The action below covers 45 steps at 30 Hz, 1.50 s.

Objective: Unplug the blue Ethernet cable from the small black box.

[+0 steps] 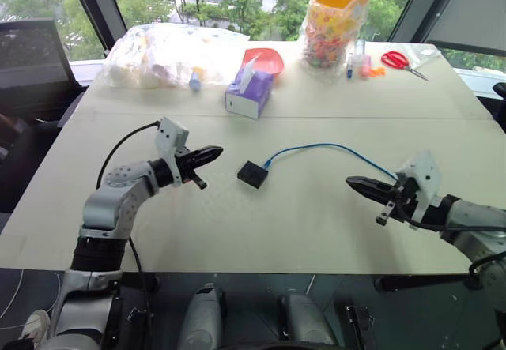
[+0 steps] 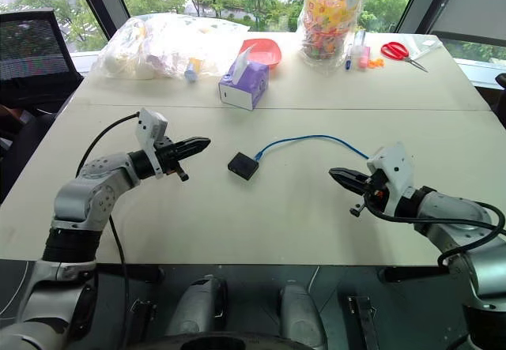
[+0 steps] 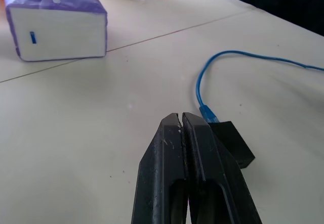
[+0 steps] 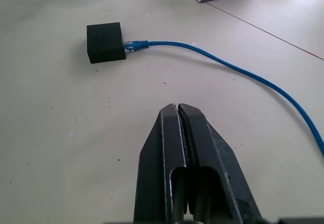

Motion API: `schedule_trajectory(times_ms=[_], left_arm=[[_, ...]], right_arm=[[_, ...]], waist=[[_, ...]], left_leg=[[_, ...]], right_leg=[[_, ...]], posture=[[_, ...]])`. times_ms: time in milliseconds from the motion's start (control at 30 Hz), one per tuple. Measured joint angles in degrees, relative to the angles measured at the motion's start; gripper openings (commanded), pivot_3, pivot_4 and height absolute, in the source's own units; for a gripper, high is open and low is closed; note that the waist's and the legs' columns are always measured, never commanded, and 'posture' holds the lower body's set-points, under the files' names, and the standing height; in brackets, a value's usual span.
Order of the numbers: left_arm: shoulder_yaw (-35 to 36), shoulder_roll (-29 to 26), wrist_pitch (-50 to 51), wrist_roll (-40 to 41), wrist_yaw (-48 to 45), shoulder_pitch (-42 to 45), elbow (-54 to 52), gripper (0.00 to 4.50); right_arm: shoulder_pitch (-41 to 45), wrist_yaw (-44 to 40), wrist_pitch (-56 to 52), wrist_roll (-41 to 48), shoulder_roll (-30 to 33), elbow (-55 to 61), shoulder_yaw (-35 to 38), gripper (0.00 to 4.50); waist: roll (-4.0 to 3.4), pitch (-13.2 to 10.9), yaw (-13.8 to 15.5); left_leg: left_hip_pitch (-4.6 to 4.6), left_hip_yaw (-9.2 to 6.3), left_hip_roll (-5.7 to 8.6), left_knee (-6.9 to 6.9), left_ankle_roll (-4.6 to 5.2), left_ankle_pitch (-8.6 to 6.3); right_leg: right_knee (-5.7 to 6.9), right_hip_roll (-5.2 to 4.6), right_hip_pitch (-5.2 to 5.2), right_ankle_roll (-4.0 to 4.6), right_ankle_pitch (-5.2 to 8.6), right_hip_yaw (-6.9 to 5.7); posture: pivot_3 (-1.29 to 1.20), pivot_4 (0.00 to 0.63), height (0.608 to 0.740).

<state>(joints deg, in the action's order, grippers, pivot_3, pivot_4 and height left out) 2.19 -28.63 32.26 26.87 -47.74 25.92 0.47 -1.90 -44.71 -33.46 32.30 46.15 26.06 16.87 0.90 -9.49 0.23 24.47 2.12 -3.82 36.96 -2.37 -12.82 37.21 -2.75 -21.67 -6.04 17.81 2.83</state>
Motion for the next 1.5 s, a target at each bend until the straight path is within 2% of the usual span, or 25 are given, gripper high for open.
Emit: schedule_trajectory(times_ms=[500,833,1067,1200,1233,1300,1500], left_arm=[[-1.32,-0.86,1.11,-0.15,-2.23,0.70,-0.08,0.06],[-2.32,-3.10,0.99,-1.08,-4.10,0.19,-0.66,0.06],[-4.19,-4.80,-0.46,-2.63,-7.25,0.35,-0.82,0.06],[-5.38,-6.24,-2.41,-3.83,-9.52,0.43,-0.53,0.06],[-5.54,-6.23,-2.92,-3.97,-9.72,0.64,-0.36,0.00],[-5.75,-6.17,-3.97,-4.39,-9.99,1.28,0.26,0.00],[-5.89,-6.09,-6.59,-5.59,-10.77,1.96,2.35,0.00]], right_arm=[[5.79,-2.23,-2.74,0.03,1.95,-0.57,-1.03,0.00],[10.77,-4.38,-3.76,-0.12,2.92,-1.87,-4.59,0.00],[19.38,-8.44,-3.35,-1.86,4.60,-6.77,-10.17,0.00],[28.36,-13.76,0.37,-5.85,5.45,-14.22,-16.40,0.00],[31.49,-15.46,2.14,-7.67,5.45,-16.87,-18.50,0.53],[37.76,-19.24,6.66,-11.61,5.00,-22.86,-22.82,1.26],[54.81,-29.40,20.63,-23.99,-2.58,-44.82,-35.30,4.43]], waist=[[0.01,-0.01,-0.06],[0.01,-0.02,-0.03],[0.00,-0.03,-0.21],[-0.02,-0.04,-0.90],[-0.06,-0.07,-1.03],[-0.06,-0.08,-1.19],[-0.15,-0.15,-1.22]], left_leg=[[0.03,0.06,0.00,-0.03,0.00,0.00],[0.07,0.15,-0.01,-0.06,0.00,0.00],[0.18,0.29,-0.02,-0.07,0.00,0.00],[0.48,0.34,-0.02,-0.03,0.01,0.00],[0.55,0.37,-0.02,0.00,0.01,0.01],[0.68,0.39,-0.03,0.03,0.02,0.01],[0.95,0.45,-0.04,0.03,0.02,0.01]], right_leg=[[-0.01,-0.01,-0.08,0.00,0.00,0.04],[-0.01,-0.03,-0.16,0.00,0.00,0.11],[0.02,-0.05,-0.37,0.01,-0.01,0.19],[0.06,-0.04,-0.70,-0.01,-0.02,0.21],[0.09,-0.03,-0.80,-0.02,-0.03,0.22],[0.13,0.00,-0.98,-0.07,-0.05,0.24],[0.41,0.05,-1.41,-0.29,-0.15,0.25]], posture=[[0.00,0.150,0.735],[0.00,0.150,0.735],[0.00,0.150,0.735],[0.00,0.150,0.735],[0.00,0.150,0.735],[0.00,0.150,0.735],[0.00,0.150,0.735]])
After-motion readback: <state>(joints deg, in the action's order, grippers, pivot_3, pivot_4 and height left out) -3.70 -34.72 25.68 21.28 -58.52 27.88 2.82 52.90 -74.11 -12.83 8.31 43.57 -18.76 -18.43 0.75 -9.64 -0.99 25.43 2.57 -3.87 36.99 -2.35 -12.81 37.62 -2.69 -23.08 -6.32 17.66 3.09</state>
